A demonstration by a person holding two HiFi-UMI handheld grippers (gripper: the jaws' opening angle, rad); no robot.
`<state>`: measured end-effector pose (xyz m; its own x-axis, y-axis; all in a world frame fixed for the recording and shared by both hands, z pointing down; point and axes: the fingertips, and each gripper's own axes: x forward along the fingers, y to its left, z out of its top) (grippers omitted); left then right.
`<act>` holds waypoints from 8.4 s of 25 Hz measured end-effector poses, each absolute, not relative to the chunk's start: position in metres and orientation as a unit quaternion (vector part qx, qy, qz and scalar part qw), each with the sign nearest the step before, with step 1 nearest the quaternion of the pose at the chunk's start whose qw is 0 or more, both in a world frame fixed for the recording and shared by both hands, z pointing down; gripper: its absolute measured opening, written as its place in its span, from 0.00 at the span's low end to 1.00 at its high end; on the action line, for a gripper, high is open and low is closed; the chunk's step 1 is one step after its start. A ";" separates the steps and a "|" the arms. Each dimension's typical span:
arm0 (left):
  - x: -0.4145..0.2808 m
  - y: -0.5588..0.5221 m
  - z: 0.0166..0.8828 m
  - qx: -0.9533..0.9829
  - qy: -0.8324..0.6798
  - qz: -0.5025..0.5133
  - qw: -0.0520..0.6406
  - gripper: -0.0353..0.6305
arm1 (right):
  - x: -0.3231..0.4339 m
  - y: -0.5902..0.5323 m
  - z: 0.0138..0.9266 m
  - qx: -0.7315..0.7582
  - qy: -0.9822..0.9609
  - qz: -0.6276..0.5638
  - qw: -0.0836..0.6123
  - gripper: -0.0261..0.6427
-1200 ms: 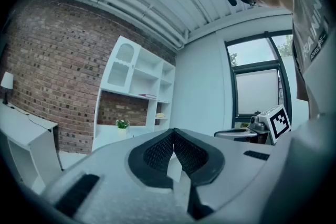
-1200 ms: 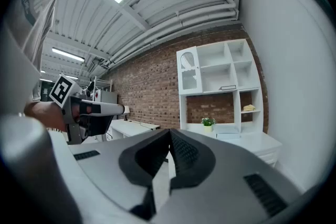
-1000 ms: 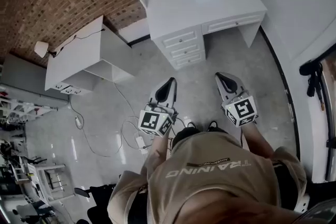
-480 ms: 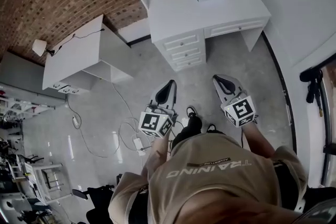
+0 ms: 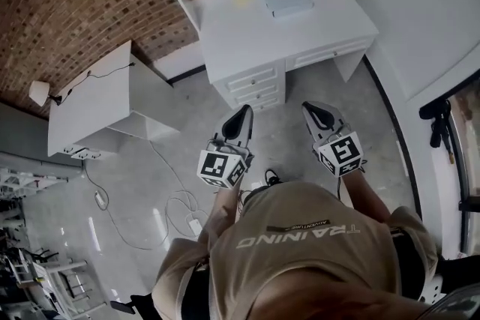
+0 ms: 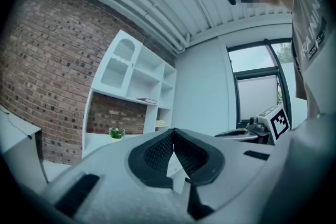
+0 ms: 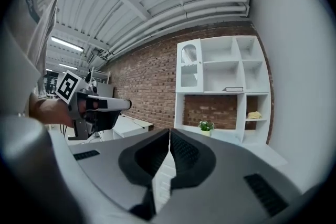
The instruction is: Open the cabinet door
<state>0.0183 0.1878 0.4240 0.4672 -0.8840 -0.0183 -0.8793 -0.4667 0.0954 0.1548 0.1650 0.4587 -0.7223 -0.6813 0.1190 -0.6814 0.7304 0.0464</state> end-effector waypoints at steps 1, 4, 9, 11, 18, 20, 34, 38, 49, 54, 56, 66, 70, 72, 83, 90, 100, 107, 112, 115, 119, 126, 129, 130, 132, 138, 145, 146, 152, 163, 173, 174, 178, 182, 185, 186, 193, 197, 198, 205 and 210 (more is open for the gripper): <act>0.013 0.179 0.424 0.859 -0.510 -0.031 0.035 0.06 | 0.149 0.159 0.458 0.372 -0.926 -0.006 0.067 0.06; 0.002 0.152 0.424 0.868 -0.495 -0.024 0.027 0.06 | 0.135 0.141 0.459 0.387 -0.919 -0.015 0.072 0.06; -0.020 0.119 0.433 0.876 -0.481 -0.021 0.027 0.06 | 0.117 0.109 0.454 0.408 -0.912 0.034 0.025 0.06; -0.030 0.111 0.438 0.876 -0.481 -0.021 0.032 0.06 | 0.110 0.096 0.455 0.414 -0.909 0.039 0.029 0.06; -0.057 0.077 0.455 0.868 -0.492 -0.026 0.054 0.06 | 0.086 0.059 0.466 0.407 -0.911 0.049 0.052 0.06; -0.058 0.065 0.457 0.867 -0.494 -0.024 0.057 0.06 | 0.080 0.047 0.469 0.397 -0.915 0.044 0.059 0.06; -0.063 -0.052 0.438 0.838 -0.543 -0.014 0.043 0.06 | 0.066 -0.086 0.473 0.331 -0.941 0.023 0.061 0.06; -0.055 -0.087 0.436 0.832 -0.553 -0.011 0.044 0.06 | 0.071 -0.130 0.474 0.316 -0.947 0.023 0.061 0.06; -0.049 -0.154 0.451 0.826 -0.558 -0.002 0.077 0.06 | 0.068 -0.206 0.496 0.300 -0.949 0.034 0.090 0.06; -0.060 -0.178 0.453 0.836 -0.544 -0.005 0.075 0.06 | 0.063 -0.231 0.507 0.322 -0.941 0.045 0.092 0.06; -0.067 -0.190 0.450 0.840 -0.538 -0.010 0.070 0.06 | 0.056 -0.241 0.503 0.331 -0.939 0.042 0.088 0.06; -0.116 -0.257 0.429 0.858 -0.512 -0.010 0.046 0.06 | 0.003 -0.288 0.457 0.352 -0.934 0.004 0.058 0.06; -0.131 -0.274 0.423 0.865 -0.500 -0.021 0.037 0.06 | -0.005 -0.307 0.449 0.373 -0.927 0.014 0.041 0.06; -0.139 -0.281 0.424 0.870 -0.490 -0.020 0.037 0.06 | -0.010 -0.315 0.445 0.384 -0.922 0.013 0.039 0.06; -0.165 -0.312 0.438 0.868 -0.493 -0.034 0.055 0.06 | -0.037 -0.357 0.441 0.365 -0.930 0.005 0.036 0.06; -0.143 -0.340 0.431 0.866 -0.498 -0.027 0.043 0.06 | -0.044 -0.397 0.418 0.320 -0.947 -0.008 0.014 0.06; -0.151 -0.372 0.412 0.818 -0.561 -0.090 0.088 0.06 | -0.055 -0.445 0.355 0.244 -0.968 -0.050 -0.020 0.06; -0.134 -0.381 0.400 0.808 -0.582 -0.069 0.057 0.06 | -0.067 -0.470 0.324 0.205 -0.975 -0.072 -0.046 0.06; -0.118 -0.387 0.420 0.803 -0.591 -0.041 0.064 0.06 | -0.076 -0.480 0.309 0.175 -0.980 -0.064 -0.062 0.06; -0.121 -0.386 0.430 0.791 -0.603 -0.052 0.088 0.06 | -0.089 -0.483 0.300 0.157 -0.983 -0.066 -0.069 0.07; -0.126 -0.383 0.436 0.777 -0.618 -0.058 0.101 0.06 | -0.097 -0.487 0.294 0.149 -0.984 -0.070 -0.069 0.11; -0.129 -0.378 0.435 0.772 -0.623 -0.073 0.102 0.06 | -0.107 -0.494 0.291 0.148 -0.986 -0.049 -0.064 0.18; -0.125 -0.376 0.438 0.778 -0.614 -0.079 0.106 0.06 | -0.110 -0.493 0.291 0.147 -0.986 -0.044 -0.062 0.18; -0.124 -0.375 0.438 0.780 -0.611 -0.081 0.107 0.06 | -0.110 -0.494 0.292 0.150 -0.986 -0.044 -0.059 0.18; -0.122 -0.373 0.436 0.784 -0.607 -0.083 0.104 0.06 | -0.109 -0.495 0.292 0.156 -0.985 -0.042 -0.055 0.18; -0.125 -0.360 0.425 0.790 -0.603 -0.078 0.081 0.06 | -0.109 -0.491 0.291 0.173 -0.982 -0.069 -0.028 0.18; -0.134 -0.344 0.421 0.798 -0.593 -0.085 0.071 0.06 | -0.107 -0.481 0.290 0.181 -0.982 -0.052 -0.014 0.18; -0.134 -0.341 0.421 0.800 -0.590 -0.085 0.071 0.06 | -0.105 -0.478 0.291 0.181 -0.982 -0.054 -0.007 0.18; -0.139 -0.328 0.426 0.809 -0.579 -0.076 0.074 0.06 | -0.099 -0.452 0.293 0.182 -0.981 -0.068 0.012 0.17; -0.143 -0.307 0.422 0.838 -0.541 -0.043 0.057 0.06 | -0.088 -0.398 0.290 0.193 -0.976 -0.089 0.040 0.15; -0.156 -0.282 0.429 0.867 -0.494 -0.036 0.046 0.06 | -0.090 -0.346 0.288 0.243 -0.965 -0.100 0.029 0.15; -0.157 -0.278 0.430 0.868 -0.493 -0.036 0.047 0.06 | -0.091 -0.342 0.288 0.246 -0.964 -0.098 0.026 0.15; -0.162 -0.262 0.433 0.865 -0.498 -0.039 0.052 0.06 | -0.092 -0.326 0.289 0.251 -0.963 -0.093 0.022 0.14; -0.165 -0.252 0.430 0.854 -0.516 -0.045 0.053 0.06 | -0.095 -0.316 0.289 0.238 -0.967 -0.093 0.027 0.14; -0.162 -0.244 0.424 0.847 -0.527 -0.048 0.053 0.06 | -0.098 -0.310 0.290 0.228 -0.968 -0.095 0.032 0.14; -0.160 -0.241 0.422 0.845 -0.529 -0.048 0.054 0.06 | -0.098 -0.308 0.290 0.228 -0.968 -0.100 0.036 0.14; -0.149 -0.211 0.420 0.824 -0.562 -0.033 0.064 0.06 | -0.102 -0.300 0.289 0.211 -0.974 -0.087 0.002 0.14; -0.153 -0.184 0.434 0.799 -0.595 -0.020 0.083 0.06 | -0.098 -0.288 0.287 0.210 -0.974 -0.078 -0.031 0.14; -0.154 -0.180 0.438 0.793 -0.602 -0.017 0.087 0.06 | -0.098 -0.286 0.287 0.207 -0.975 -0.076 -0.036 0.14; -0.159 -0.163 0.443 0.772 -0.628 -0.018 0.098 0.06 | -0.099 -0.284 0.286 0.220 -0.971 -0.077 -0.046 0.14; -0.164 -0.159 0.447 0.773 -0.627 -0.024 0.095 0.06 | -0.103 -0.280 0.289 0.223 -0.972 -0.068 -0.035 0.14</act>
<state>-0.1638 -0.1590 0.4471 0.2133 -0.9735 0.0824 -0.9643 -0.1962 0.1778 -0.1031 -0.2798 0.2891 -0.8980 -0.4288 -0.0983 -0.4384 0.8911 0.1175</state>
